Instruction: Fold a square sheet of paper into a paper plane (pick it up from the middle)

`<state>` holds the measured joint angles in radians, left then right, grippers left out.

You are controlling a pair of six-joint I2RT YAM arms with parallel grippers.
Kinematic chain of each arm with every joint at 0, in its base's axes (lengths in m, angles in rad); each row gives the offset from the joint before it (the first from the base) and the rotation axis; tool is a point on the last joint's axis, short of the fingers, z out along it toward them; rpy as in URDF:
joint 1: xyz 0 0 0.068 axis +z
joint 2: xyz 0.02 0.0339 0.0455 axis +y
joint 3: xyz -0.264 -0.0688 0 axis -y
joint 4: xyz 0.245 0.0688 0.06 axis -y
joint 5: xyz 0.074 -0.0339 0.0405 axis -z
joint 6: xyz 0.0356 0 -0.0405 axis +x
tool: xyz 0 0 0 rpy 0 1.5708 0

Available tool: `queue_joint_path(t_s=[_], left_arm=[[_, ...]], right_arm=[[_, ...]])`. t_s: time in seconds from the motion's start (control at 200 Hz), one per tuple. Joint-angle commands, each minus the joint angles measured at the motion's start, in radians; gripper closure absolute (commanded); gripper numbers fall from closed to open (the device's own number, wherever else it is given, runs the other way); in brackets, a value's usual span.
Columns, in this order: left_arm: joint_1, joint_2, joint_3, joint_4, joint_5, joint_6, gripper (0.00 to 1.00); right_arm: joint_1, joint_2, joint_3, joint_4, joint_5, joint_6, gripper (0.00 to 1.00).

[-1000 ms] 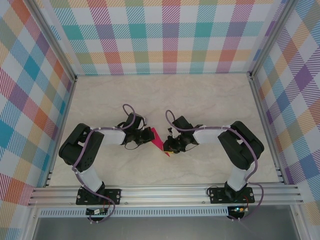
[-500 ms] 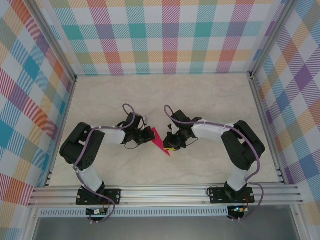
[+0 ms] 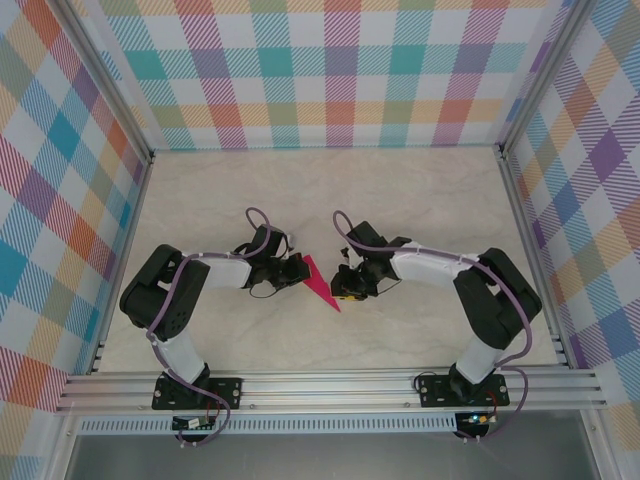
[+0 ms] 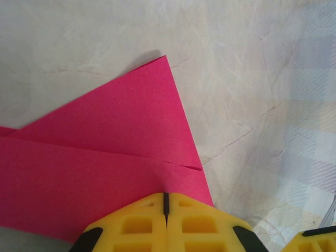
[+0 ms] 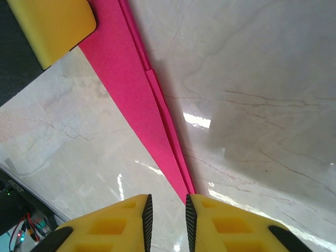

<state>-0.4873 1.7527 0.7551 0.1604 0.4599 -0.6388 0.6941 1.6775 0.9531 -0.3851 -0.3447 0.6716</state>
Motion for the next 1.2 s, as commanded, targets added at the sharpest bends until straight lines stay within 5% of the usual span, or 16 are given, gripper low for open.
queue_joint_path(t_s=[0.0, 0.26, 0.63, 0.845, 1.195], left_arm=[[0.002, 0.022, -0.042, -0.085, -0.09, -0.005, 1.0], [0.002, -0.076, -0.002, -0.136, -0.048, -0.005, 0.86], [-0.023, -0.343, -0.025, -0.311, -0.215, -0.091, 0.39], [-0.094, -0.422, -0.021, -0.396, -0.344, -0.228, 0.26], [-0.215, -0.267, 0.134, -0.549, -0.483, -0.351, 0.2]], right_arm=[[-0.016, -0.041, -0.036, 0.043, 0.036, -0.016, 0.72], [-0.021, 0.005, -0.048, 0.149, -0.047, -0.014, 0.72], [-0.006, 0.029, -0.115, 0.286, -0.12, 0.023, 0.74], [-0.004, 0.001, -0.164, 0.322, -0.071, 0.041, 0.76], [-0.004, -0.137, -0.225, 0.287, 0.057, -0.014, 0.75]])
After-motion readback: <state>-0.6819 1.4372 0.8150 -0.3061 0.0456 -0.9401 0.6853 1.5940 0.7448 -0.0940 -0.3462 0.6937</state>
